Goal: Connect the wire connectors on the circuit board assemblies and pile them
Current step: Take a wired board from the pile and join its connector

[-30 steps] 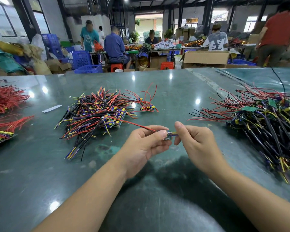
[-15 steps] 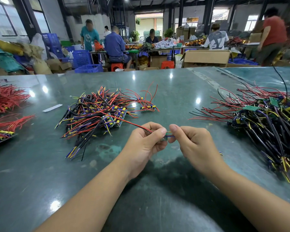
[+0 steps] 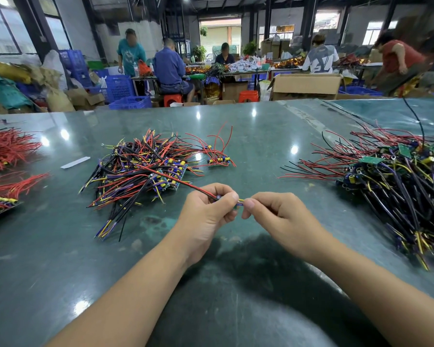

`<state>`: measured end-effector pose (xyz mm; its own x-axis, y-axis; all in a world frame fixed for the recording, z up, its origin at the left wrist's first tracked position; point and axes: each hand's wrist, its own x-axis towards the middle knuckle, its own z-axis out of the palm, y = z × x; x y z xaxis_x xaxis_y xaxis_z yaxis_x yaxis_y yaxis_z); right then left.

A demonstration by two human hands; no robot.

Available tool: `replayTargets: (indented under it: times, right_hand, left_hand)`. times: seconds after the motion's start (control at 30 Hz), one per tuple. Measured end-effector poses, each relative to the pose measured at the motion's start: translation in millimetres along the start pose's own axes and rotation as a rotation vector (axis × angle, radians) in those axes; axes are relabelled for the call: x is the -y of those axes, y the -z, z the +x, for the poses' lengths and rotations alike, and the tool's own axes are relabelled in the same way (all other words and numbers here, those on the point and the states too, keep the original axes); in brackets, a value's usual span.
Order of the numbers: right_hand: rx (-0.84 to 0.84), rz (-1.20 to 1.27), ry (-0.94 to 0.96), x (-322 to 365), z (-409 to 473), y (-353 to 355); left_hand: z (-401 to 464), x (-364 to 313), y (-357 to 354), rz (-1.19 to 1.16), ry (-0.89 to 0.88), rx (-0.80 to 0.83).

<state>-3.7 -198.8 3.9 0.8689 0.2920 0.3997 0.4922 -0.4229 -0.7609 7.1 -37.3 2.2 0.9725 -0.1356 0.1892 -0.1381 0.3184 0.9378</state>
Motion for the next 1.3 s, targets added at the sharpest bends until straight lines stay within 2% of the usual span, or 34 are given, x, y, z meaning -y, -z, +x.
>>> replayTargets:
  times: [0.13,0.3,0.47,0.63,0.73,0.83,0.93,1.0,1.07,1.13,1.17,1.2,1.3]
  right_hand:
    - [-0.008,-0.004,0.007,2.5,4.0,2.3]
    - [0.066,0.147,0.023,7.0,-1.0,6.7]
    - [0.05,-0.099,0.077,7.1,-4.0,16.2]
    - [-0.017,-0.174,0.068,7.4,-1.5,14.8]
    - [-0.177,-0.17,0.036,6.8,2.9,17.4]
    - [-0.487,-0.226,0.049,7.0,7.9,43.9]
    - [-0.762,-0.44,0.027,1.1,7.0,85.1]
    - [-0.863,-0.62,-0.085,-10.4,1.9,113.4]
    - [-0.837,-0.822,-0.373,-24.5,-4.1,133.6]
    - [-0.783,-0.965,-0.665,-32.1,-8.5,139.0]
    - [-0.774,-0.974,-0.723,-33.0,-9.4,137.0]
    - [-0.778,-0.962,-0.701,-33.1,-9.0,132.7]
    - [-0.738,-0.914,-0.418,-28.9,-2.7,106.5]
  left_hand:
    - [-0.8,-0.6,1.0,-0.047,-0.003,0.009]
    - [-0.7,-5.8,5.4,-0.088,0.007,0.056]
    - [0.8,-11.6,11.0,-0.111,-0.018,-0.004]
    - [2.4,-9.1,9.7,-0.123,0.008,-0.034]
    - [3.4,-9.8,13.9,-0.104,0.075,-0.008]
    - [4.2,-9.9,16.9,-0.055,0.133,0.026]
    - [4.5,-11.4,16.1,-0.043,0.134,0.001]
    - [4.6,-11.6,15.8,-0.062,0.127,-0.013]
    - [5.0,-12.1,17.6,-0.078,0.116,-0.027]
    - [7.2,-13.4,19.6,-0.051,0.076,-0.08]
    - [10.1,-13.3,21.6,-0.022,0.032,-0.147]
    - [13.4,-13.4,25.4,0.029,-0.029,-0.244]
    - [22.0,-19.6,41.5,0.305,-0.274,-0.586]
